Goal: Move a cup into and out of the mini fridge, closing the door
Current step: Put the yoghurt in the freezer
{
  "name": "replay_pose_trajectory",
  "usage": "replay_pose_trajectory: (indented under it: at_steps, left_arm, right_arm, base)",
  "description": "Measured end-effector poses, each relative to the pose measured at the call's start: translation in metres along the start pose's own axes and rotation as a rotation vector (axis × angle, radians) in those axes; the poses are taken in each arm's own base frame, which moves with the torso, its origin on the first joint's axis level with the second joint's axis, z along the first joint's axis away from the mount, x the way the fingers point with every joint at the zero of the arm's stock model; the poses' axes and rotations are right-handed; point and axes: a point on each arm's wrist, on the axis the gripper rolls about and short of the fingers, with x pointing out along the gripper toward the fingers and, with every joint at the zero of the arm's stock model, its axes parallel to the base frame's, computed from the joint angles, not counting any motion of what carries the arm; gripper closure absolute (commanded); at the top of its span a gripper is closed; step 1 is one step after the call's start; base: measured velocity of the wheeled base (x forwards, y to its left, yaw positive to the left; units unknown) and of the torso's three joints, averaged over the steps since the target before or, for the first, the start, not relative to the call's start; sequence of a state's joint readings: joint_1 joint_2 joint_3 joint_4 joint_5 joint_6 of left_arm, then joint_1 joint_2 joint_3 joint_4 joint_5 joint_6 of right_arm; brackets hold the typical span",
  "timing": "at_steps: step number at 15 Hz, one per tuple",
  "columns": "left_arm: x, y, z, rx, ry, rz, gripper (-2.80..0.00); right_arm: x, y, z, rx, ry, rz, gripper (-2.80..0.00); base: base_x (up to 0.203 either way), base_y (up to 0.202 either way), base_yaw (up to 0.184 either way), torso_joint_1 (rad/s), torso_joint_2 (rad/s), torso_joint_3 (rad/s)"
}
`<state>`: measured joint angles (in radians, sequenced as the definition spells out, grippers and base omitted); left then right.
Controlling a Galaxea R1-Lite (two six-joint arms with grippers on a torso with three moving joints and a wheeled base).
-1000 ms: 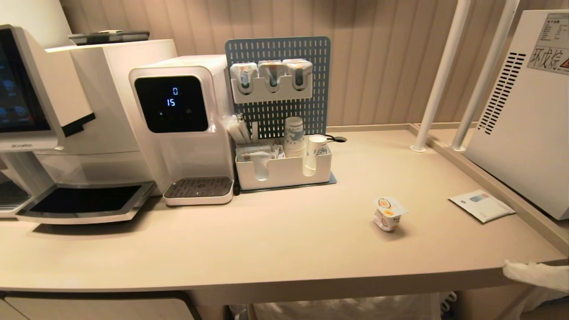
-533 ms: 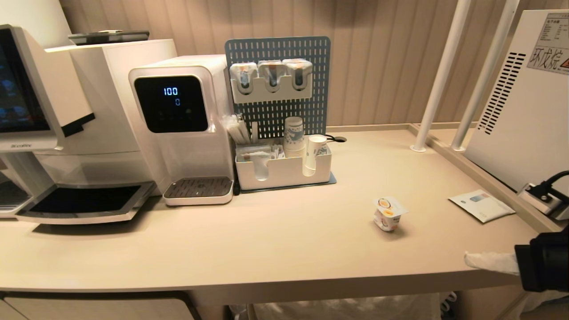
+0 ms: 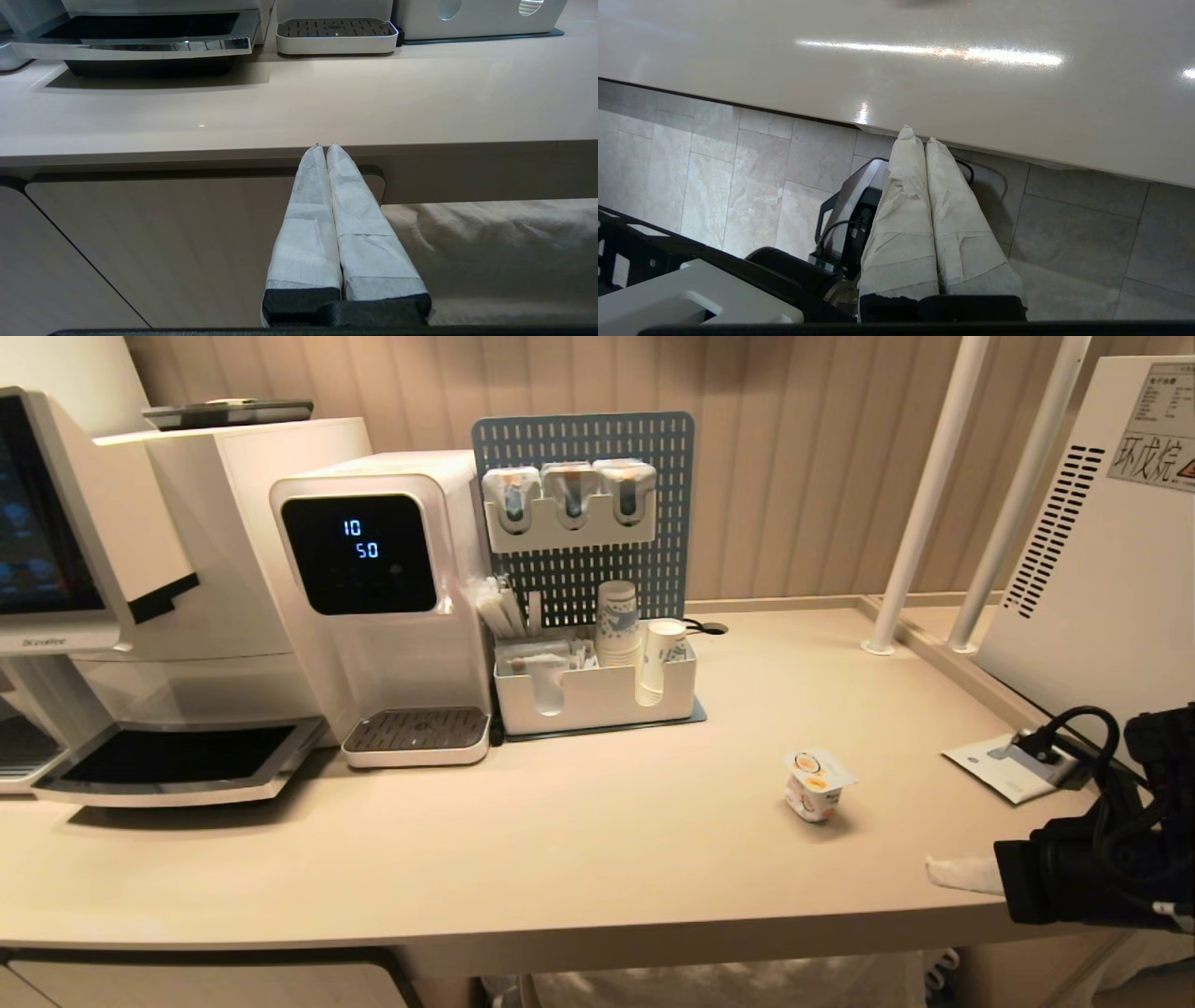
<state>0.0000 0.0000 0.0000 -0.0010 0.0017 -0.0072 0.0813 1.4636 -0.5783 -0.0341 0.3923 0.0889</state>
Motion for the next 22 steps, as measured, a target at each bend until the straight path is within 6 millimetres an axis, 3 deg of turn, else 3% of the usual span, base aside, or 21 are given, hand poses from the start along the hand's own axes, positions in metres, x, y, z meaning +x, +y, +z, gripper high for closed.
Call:
replay_pose_trajectory:
  at_steps: [3,8,22]
  left_arm:
    - [0.000,0.000,0.000,0.000,0.000,0.000,0.00]
    - [0.000,0.000,0.000,0.000,0.000,-0.001,0.00]
    - [0.000,0.000,0.000,0.000,0.000,0.000,0.00]
  right_arm:
    - [0.012,0.000,0.002,-0.015,0.002,-0.061,0.00]
    - [0.021,-0.002,0.011,0.001,-0.135,-0.060,0.00]
    - [0.057,0.002,0.009,-0.068,-0.233,-0.050,0.00]
  base:
    - [0.000,0.000,0.000,0.000,0.00,0.000]
    - [0.000,0.000,0.000,0.000,0.00,0.000]
    - [0.000,0.000,0.000,0.000,0.00,0.000]
